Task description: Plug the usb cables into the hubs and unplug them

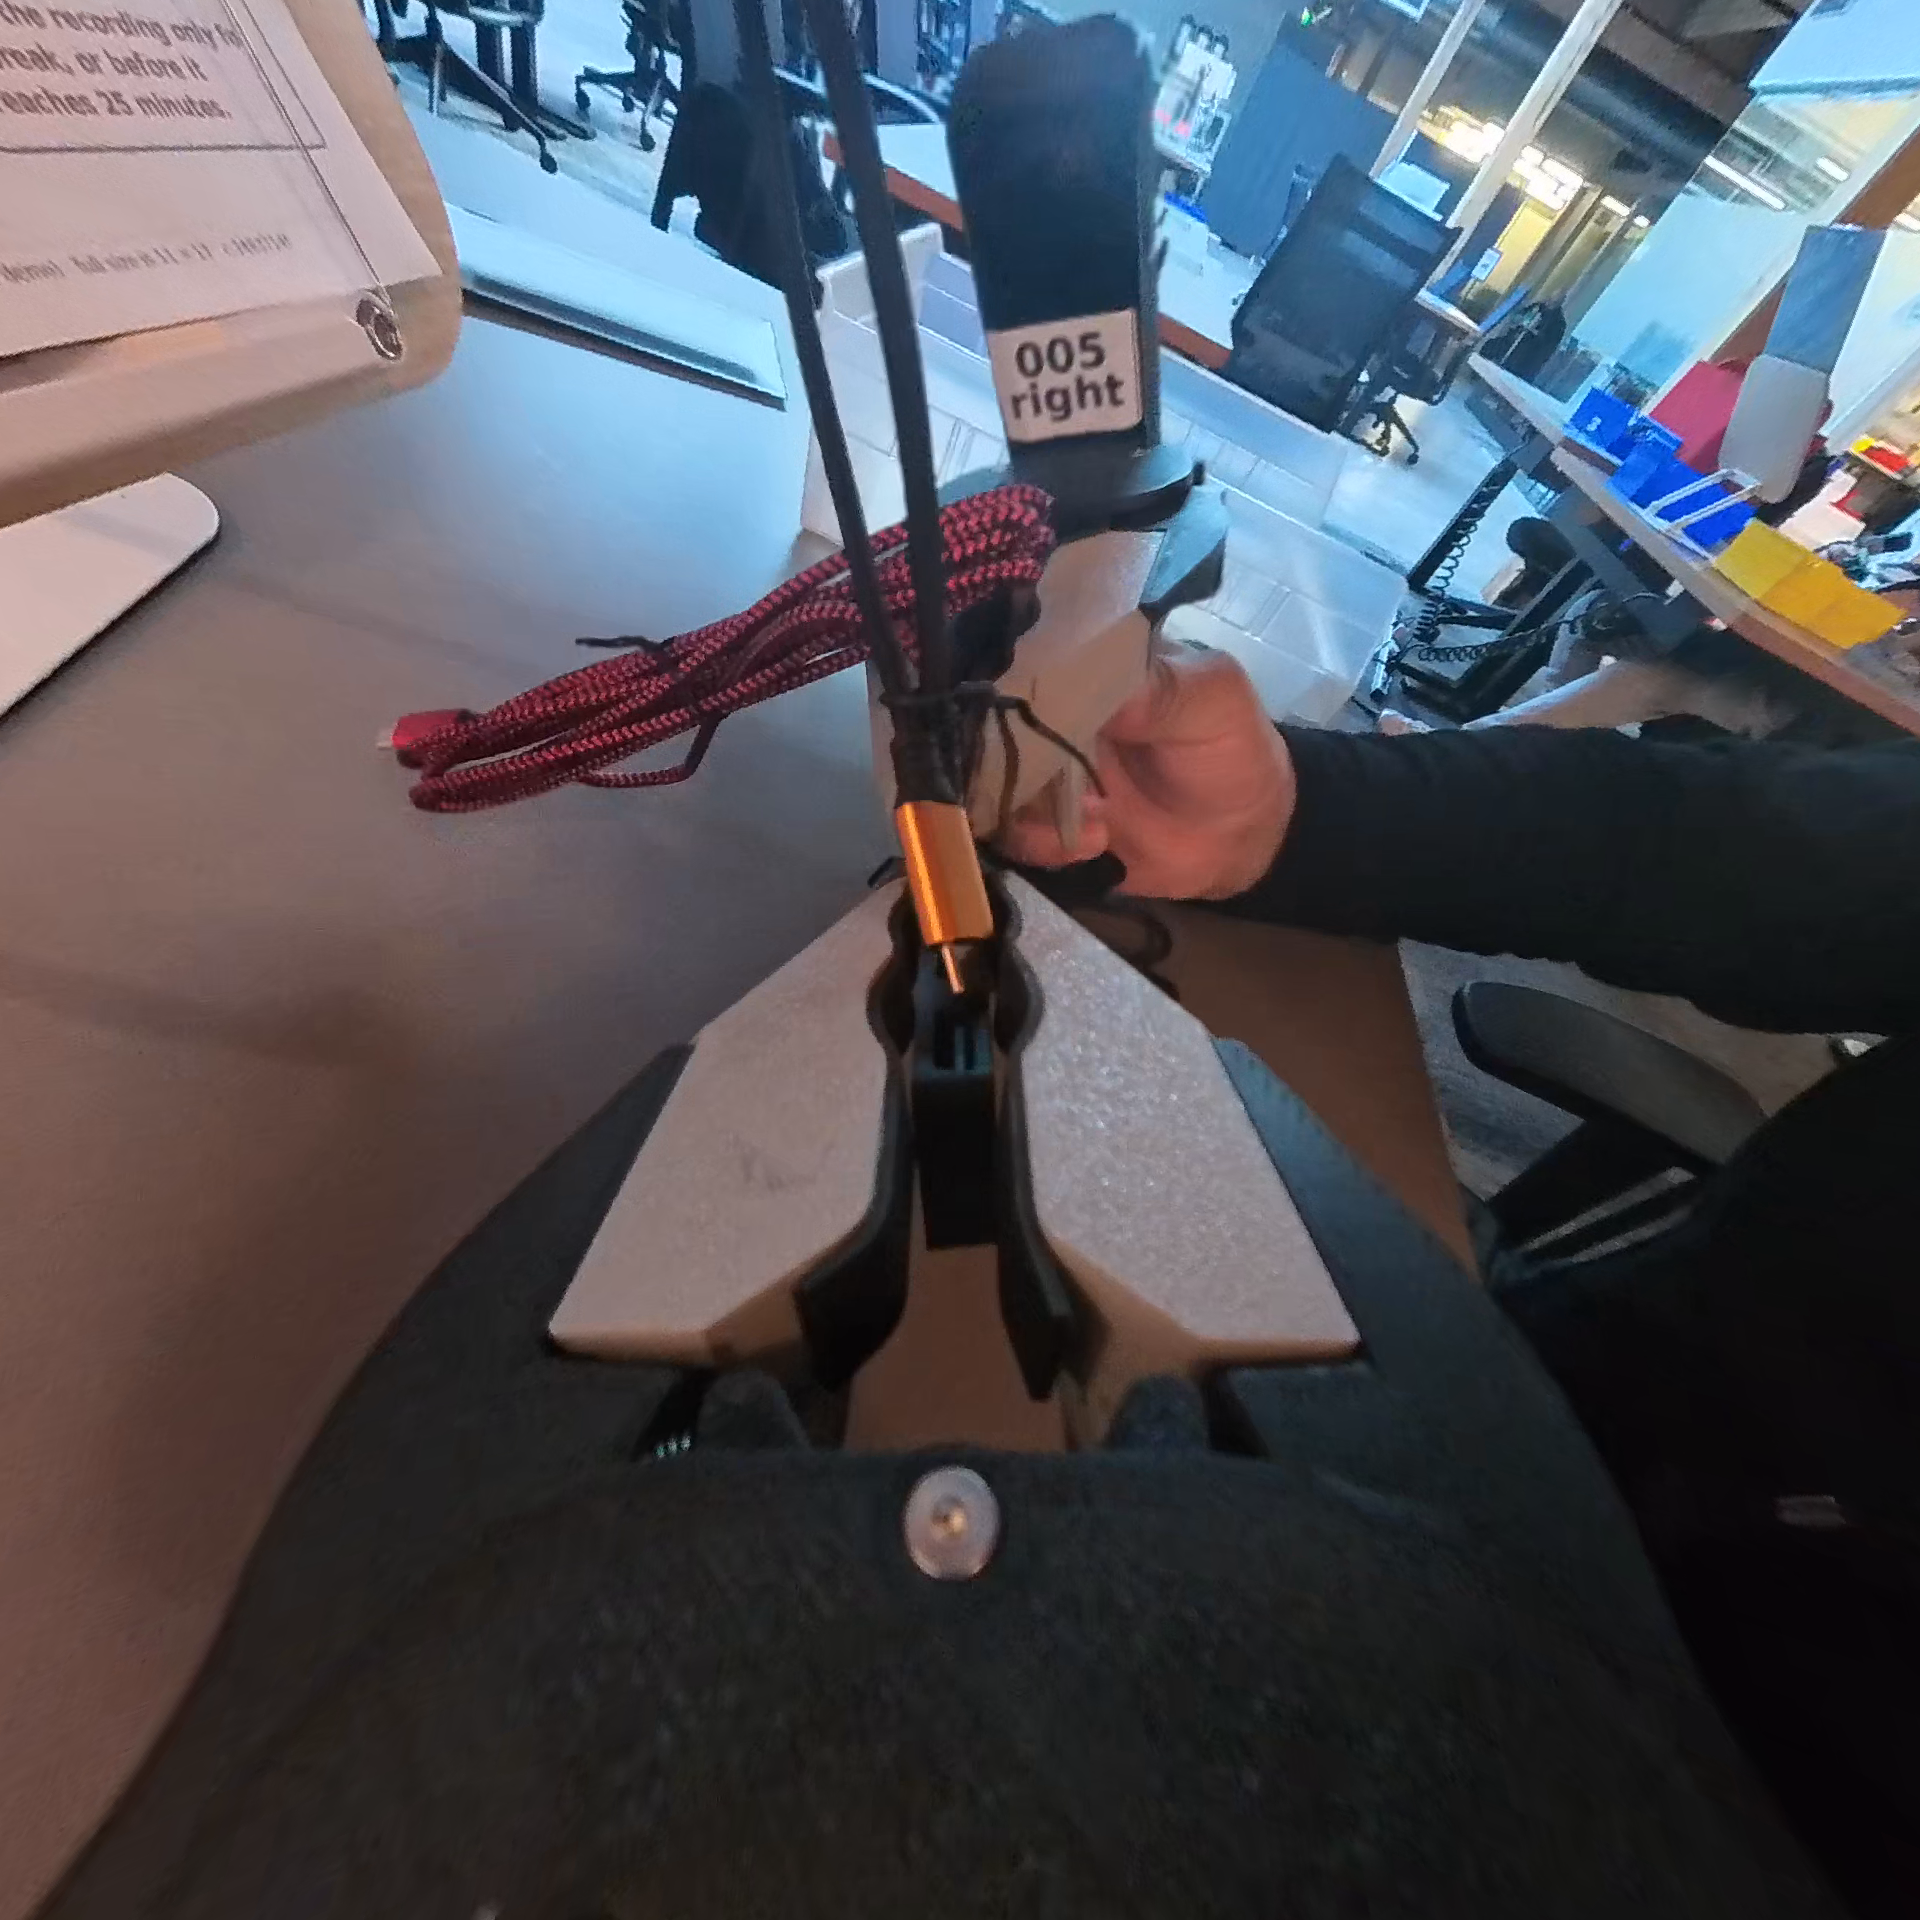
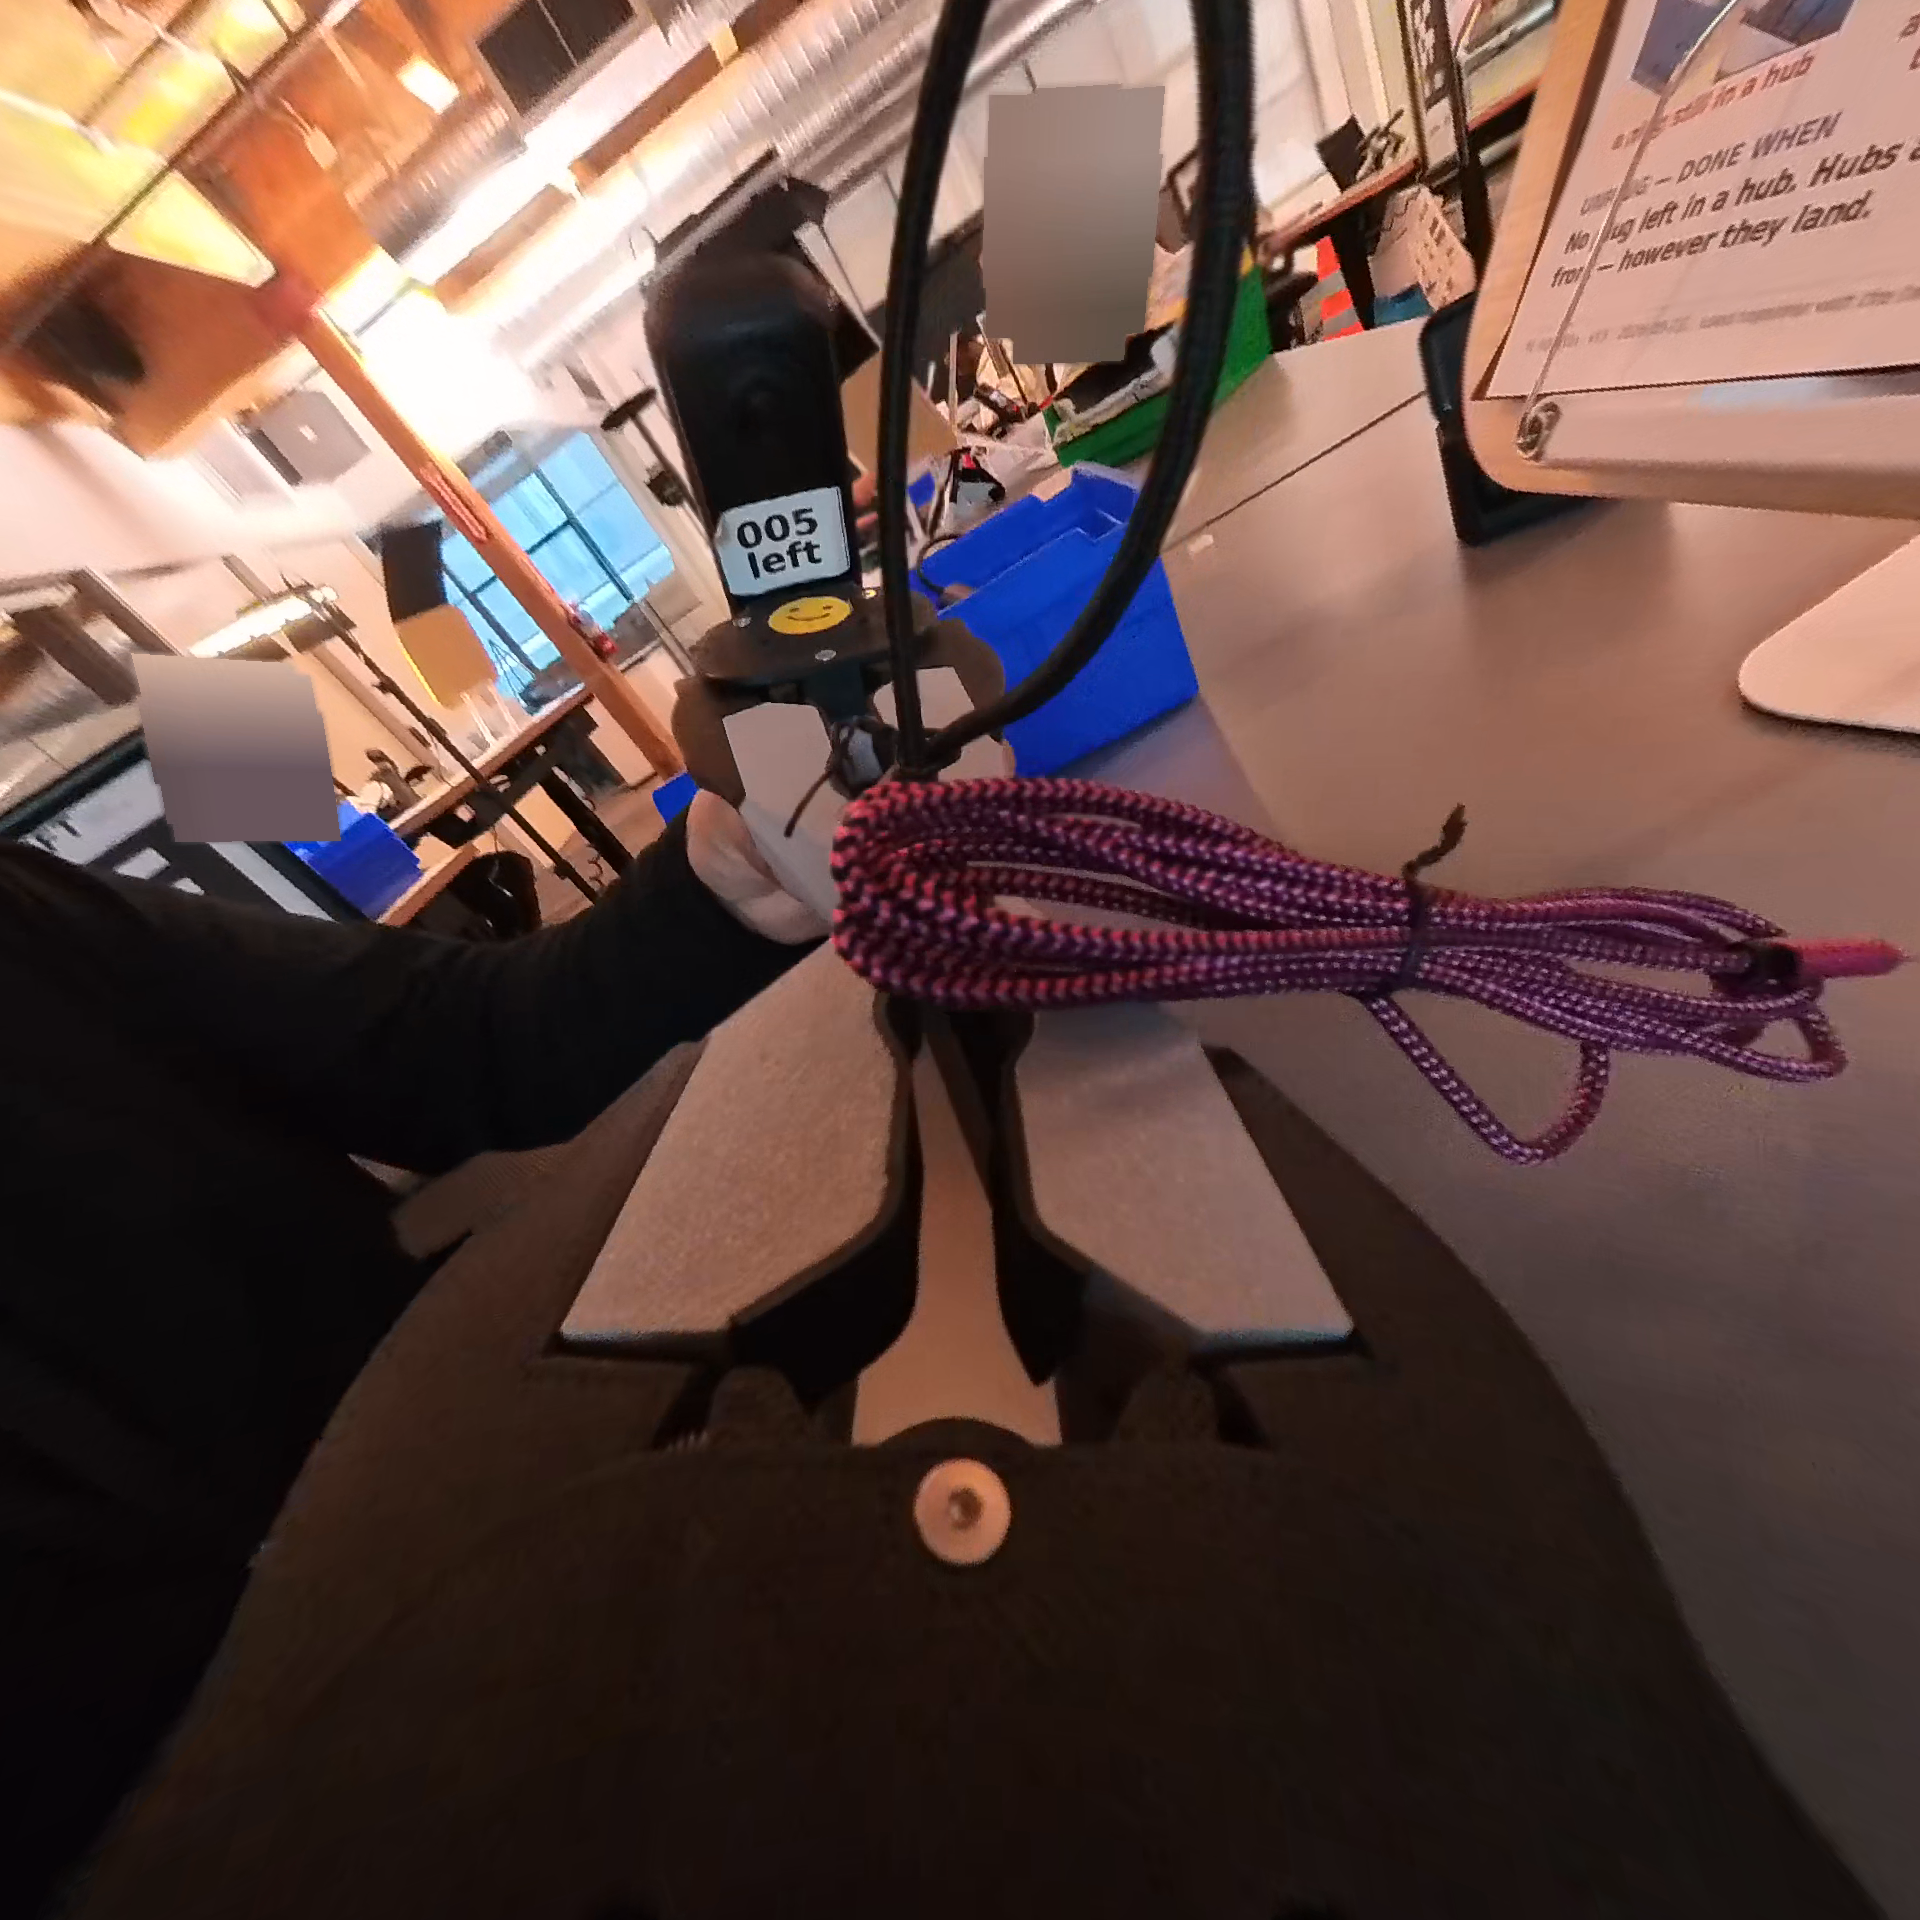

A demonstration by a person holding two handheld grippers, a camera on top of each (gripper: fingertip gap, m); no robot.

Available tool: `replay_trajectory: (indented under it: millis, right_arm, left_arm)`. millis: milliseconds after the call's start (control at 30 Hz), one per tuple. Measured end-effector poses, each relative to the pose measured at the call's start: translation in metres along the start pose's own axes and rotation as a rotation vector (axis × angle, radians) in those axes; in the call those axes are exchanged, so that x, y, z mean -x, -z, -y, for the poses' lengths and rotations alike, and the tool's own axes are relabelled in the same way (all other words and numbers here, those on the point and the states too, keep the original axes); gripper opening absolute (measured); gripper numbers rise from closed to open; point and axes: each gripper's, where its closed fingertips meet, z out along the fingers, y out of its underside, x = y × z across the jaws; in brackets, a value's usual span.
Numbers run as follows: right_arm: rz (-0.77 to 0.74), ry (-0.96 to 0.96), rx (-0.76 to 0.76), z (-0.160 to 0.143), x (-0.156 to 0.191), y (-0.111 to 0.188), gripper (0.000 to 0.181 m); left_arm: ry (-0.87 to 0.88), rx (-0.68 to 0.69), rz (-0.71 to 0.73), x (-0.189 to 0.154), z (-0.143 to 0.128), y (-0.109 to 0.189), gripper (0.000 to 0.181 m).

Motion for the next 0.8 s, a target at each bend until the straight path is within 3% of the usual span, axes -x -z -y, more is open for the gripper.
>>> replay_trajectory:
  millis: [300, 533, 800]
  right_arm:
    - [0.01, 0.046, -0.042, 0.009, 0.007, -0.001, 0.003]
    - [-0.031, 0.212, 0.147, -0.004, 0.008, 0.006, 0.005]
    - [-0.066, 0.283, 0.177, -0.007, 0.01, 0.011, 0.004]
  left_arm:
    - [-0.014, -0.041, -0.001, -0.003, 0.01, 0.005, 0.009]
    - [-0.015, -0.021, -0.045, -0.006, 0.005, 0.0, 0.009]
    - [-0.028, -0.017, -0.057, -0.009, 0.004, -0.001, 0.009]
